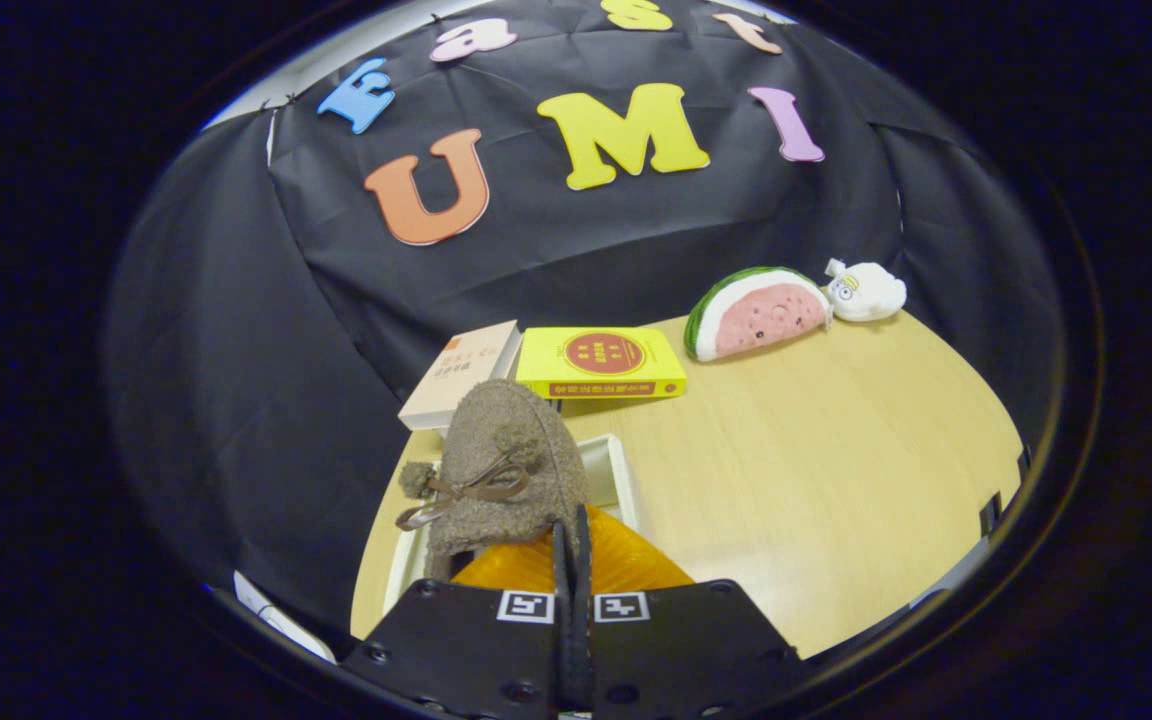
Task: Open the storage box then place both shoes into the box .Put the left shoe in first, then the right shoe, with the right side of both shoes facing outward in a uniform manner.
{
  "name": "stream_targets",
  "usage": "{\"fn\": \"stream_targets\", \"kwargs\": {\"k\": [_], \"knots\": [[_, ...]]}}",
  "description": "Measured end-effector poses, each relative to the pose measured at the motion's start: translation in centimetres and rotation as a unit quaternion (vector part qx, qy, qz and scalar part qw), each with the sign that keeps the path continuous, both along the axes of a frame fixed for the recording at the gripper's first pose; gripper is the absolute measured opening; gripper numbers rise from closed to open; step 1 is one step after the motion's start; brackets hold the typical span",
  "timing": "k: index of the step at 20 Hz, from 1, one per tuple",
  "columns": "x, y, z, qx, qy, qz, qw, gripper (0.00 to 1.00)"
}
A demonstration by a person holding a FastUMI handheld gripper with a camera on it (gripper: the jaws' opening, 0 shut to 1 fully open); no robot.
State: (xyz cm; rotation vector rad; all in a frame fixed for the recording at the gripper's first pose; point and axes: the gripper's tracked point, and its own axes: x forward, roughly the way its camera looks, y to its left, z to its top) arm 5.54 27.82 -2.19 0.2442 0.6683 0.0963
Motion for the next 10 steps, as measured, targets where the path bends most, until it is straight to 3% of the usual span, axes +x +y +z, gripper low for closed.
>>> {"fn": "stream_targets", "kwargs": {"k": [10], "knots": [[-0.6,-0.6,-5.5,-0.032,0.025,-0.029,0.999,0.00]]}}
